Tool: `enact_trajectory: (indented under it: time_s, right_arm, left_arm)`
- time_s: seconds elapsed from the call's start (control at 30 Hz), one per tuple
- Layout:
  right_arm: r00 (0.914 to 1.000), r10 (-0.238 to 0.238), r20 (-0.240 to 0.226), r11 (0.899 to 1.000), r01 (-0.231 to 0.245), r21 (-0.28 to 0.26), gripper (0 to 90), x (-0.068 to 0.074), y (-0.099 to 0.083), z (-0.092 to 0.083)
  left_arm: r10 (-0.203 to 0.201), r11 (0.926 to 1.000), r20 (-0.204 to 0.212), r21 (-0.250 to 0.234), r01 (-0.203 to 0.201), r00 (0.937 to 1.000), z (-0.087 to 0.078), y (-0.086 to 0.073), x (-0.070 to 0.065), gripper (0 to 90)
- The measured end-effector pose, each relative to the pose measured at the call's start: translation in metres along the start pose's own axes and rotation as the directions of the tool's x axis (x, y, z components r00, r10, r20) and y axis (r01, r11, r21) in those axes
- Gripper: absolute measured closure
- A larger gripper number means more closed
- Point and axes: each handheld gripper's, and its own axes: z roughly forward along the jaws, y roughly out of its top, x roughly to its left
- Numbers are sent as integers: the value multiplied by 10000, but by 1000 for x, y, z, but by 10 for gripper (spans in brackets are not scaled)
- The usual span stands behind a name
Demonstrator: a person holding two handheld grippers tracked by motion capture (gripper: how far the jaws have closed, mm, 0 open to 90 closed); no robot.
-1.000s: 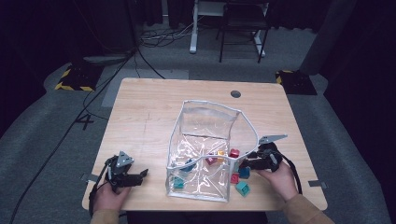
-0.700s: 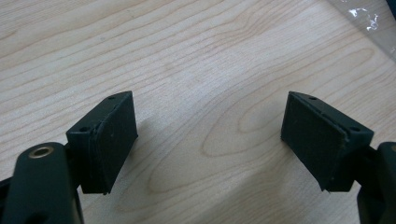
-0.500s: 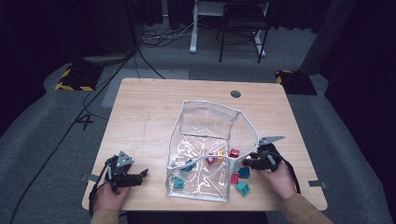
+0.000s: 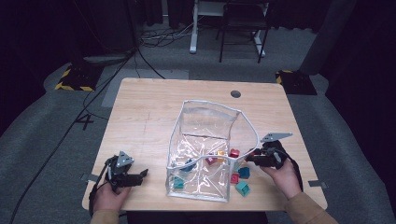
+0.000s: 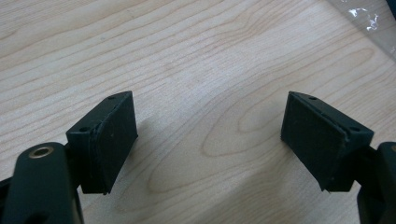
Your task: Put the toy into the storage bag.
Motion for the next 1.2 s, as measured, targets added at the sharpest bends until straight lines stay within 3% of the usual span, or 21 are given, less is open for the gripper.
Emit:
enact_trajectory:
  time_s: [0.67, 1.2]
  right_arm:
    - [9995, 127, -277, 9906, -164, -1361, 590, -4, 30, -58]
    - [9997, -253, -76, 9770, 231, -2118, 589, -1, 58, -102]
  left_arm:
    - [-4, 10000, 6, 0, 4, 10000, 0, 0, 0, 187]
    - [-2, 10000, 2, 0, 2, 10000, 0, 0, 0, 187]
